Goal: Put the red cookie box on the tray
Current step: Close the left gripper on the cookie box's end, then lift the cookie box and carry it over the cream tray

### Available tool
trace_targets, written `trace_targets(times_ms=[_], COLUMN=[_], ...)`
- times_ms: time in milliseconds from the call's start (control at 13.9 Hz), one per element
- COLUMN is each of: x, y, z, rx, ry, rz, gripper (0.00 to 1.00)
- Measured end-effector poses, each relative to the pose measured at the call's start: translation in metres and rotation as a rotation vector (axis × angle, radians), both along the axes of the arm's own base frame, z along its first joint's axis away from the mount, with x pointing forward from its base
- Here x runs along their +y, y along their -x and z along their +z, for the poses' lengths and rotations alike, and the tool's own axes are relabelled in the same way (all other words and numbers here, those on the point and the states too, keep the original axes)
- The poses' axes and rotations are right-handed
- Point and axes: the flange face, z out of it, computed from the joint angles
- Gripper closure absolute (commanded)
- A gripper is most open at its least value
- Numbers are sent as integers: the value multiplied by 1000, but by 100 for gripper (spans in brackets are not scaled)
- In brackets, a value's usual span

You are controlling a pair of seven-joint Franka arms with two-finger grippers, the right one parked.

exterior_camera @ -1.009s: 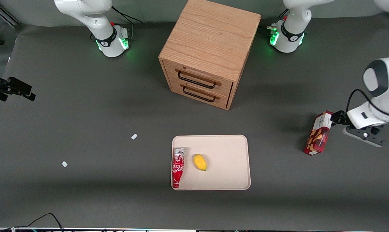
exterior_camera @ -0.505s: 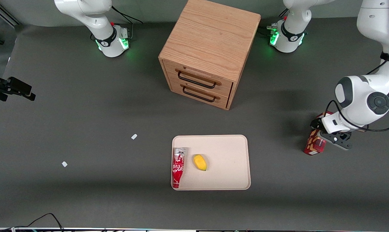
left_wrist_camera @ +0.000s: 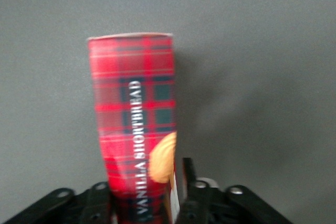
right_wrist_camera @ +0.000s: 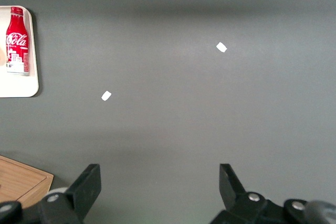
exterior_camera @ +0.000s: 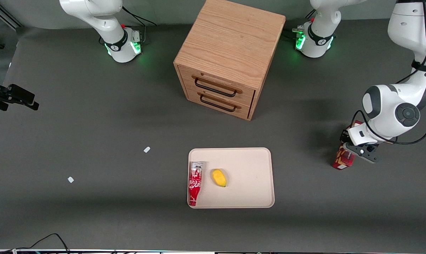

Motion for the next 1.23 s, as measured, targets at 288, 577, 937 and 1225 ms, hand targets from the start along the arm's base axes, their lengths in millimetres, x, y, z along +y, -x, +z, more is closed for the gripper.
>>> trace_targets(times_ms=[288, 577, 937, 1225], x=[1, 3, 4, -38], y=[1, -7, -39, -53], z=[-1, 14, 117, 232], rx=[2, 10, 54, 114], ry=[-1, -4, -13, -7], rz=[2, 6, 75, 211], gripper=[100, 100, 100, 100])
